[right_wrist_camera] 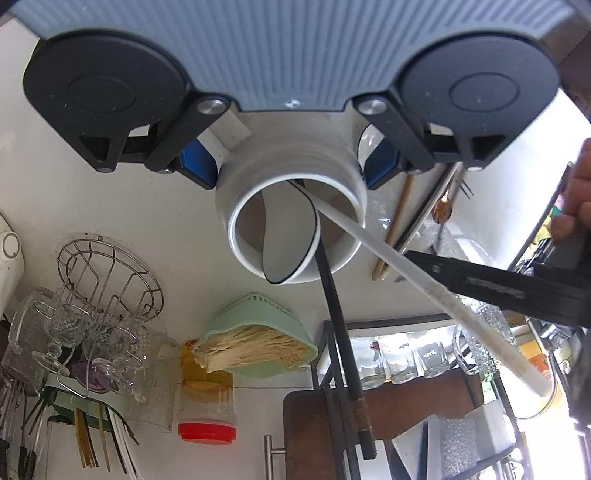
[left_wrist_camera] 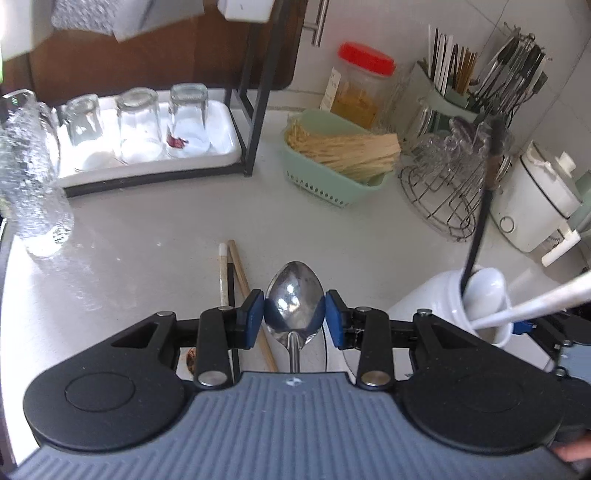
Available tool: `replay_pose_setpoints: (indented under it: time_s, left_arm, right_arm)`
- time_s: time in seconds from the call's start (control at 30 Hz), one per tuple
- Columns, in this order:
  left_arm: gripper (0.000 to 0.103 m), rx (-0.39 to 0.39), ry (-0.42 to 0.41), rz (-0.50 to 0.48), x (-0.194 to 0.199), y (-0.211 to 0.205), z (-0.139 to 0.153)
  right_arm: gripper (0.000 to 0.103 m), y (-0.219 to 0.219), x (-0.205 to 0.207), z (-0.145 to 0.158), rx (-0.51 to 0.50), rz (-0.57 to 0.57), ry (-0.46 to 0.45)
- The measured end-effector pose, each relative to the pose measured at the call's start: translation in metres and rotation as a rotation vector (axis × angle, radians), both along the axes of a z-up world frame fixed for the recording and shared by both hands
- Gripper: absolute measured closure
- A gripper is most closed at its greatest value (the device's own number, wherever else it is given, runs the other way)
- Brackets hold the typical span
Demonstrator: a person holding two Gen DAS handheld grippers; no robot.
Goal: Organize utensils
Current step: 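Lift the steel spoon with the left tool toward the mug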
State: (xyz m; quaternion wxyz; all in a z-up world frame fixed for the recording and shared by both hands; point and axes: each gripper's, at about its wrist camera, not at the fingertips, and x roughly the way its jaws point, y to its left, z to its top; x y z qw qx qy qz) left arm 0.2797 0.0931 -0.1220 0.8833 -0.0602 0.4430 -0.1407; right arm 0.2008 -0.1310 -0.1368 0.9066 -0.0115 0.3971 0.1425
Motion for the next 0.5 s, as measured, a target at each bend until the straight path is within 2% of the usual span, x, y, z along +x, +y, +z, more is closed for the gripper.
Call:
replay_pose_setpoints:
  time_s: [0.5]
  left_arm:
    - [0.062,-0.06,-0.117,0.072,-0.035,0.016,0.061]
  right_arm:
    - [0.013,0.004,0.002,-0.003,-0.018,0.014,-0.036]
